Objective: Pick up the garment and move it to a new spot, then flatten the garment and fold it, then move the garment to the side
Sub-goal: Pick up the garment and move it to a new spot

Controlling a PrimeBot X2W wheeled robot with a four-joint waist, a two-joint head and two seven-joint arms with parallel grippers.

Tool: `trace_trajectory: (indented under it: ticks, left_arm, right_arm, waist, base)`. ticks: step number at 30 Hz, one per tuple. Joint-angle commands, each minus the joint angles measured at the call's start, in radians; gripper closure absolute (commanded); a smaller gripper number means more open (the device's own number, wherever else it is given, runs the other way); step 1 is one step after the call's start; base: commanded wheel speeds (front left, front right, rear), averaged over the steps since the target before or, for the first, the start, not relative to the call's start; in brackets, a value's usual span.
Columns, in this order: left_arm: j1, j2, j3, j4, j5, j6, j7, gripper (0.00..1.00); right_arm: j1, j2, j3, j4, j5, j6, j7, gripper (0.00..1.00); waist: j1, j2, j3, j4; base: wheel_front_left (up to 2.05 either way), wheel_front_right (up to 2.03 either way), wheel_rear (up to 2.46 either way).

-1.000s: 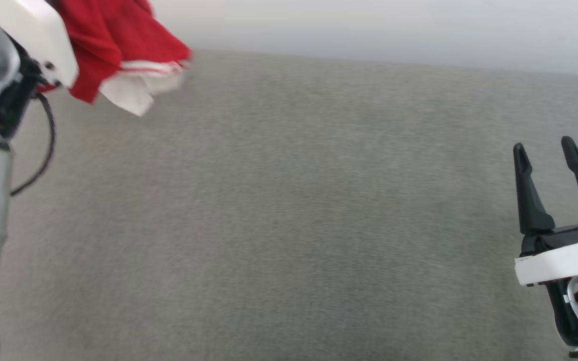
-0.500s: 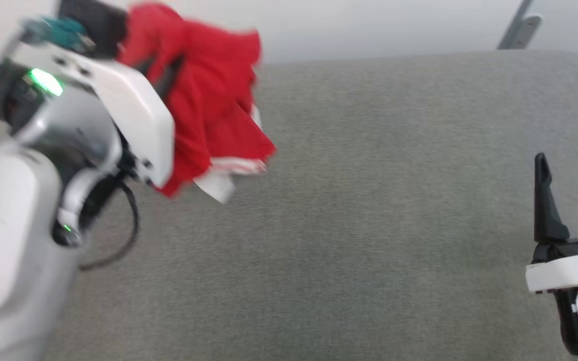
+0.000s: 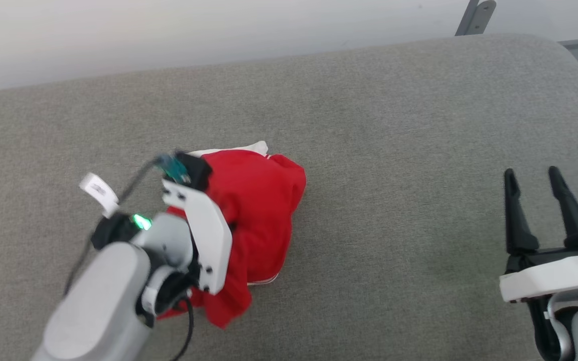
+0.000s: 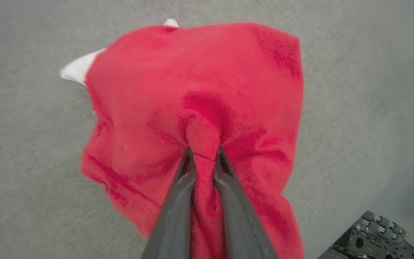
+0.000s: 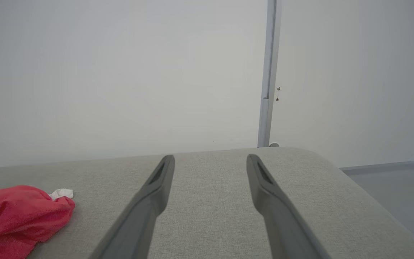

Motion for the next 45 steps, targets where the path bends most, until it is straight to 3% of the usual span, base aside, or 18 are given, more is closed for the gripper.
trace_trajectory:
  ticks: [1,13,15,16,20,28,40,45]
  left_arm:
    - [0.015,-0.005,-0.006,0.015,-0.005,-0.007,-0.006,1.0]
    - [-0.002,-0.11,-0.068,0.47,0.003,-0.067,-0.13,1.0]
    - [-0.018,-0.122,-0.071,0.505,0.008,-0.085,-0.164,0.44]
    - [-0.023,-0.128,-0.069,0.52,0.001,-0.09,-0.173,0.01]
    - [-0.052,-0.126,-0.049,0.518,-0.011,-0.117,-0.241,0.0]
    - [-0.027,-0.056,0.005,0.366,0.012,-0.131,-0.449,0.0]
    - [0.221,0.036,0.187,0.114,-0.005,-0.052,-0.844,0.0]
    - [0.326,0.053,0.24,0.067,-0.017,-0.027,-0.945,0.0]
  right_arm:
    - [-0.009,0.004,0.005,0.001,-0.003,0.0,-0.005,0.0]
    - [-0.035,-0.005,0.064,0.053,0.011,0.0,-0.017,0.0]
    - [-0.037,-0.008,0.066,0.06,0.013,0.0,-0.019,0.0]
    - [-0.036,-0.01,0.066,0.062,0.014,0.0,-0.019,0.0]
    - [-0.027,-0.014,0.064,0.069,0.012,0.0,-0.016,0.0]
    - [-0.014,-0.021,0.07,0.072,0.019,0.0,-0.012,0.0]
    - [0.007,-0.055,0.083,0.106,0.035,0.0,-0.029,0.0]
    - [0.021,-0.061,0.075,0.121,0.032,0.0,-0.034,0.0]
  waist:
    - [0.0,0.0,-0.001,-0.002]
    - [0.0,0.0,-0.002,-0.023]
    - [0.0,0.0,-0.005,-0.022]
    - [0.0,0.0,-0.009,-0.02]
    - [0.0,0.0,-0.028,-0.005]
    - [0.0,0.0,-0.067,0.029]
    - [0.0,0.0,-0.124,0.08]
    - [0.0,0.0,-0.138,0.097]
  base:
    - [0.0,0.0,0.0]
    - [0.0,0.0,0.0]
    - [0.0,0.0,0.0]
    - [0.0,0.0,0.0]
    - [0.0,0.0,0.0]
    - [0.0,0.0,0.0]
    - [0.0,0.0,0.0]
    - [0.0,0.0,0.0]
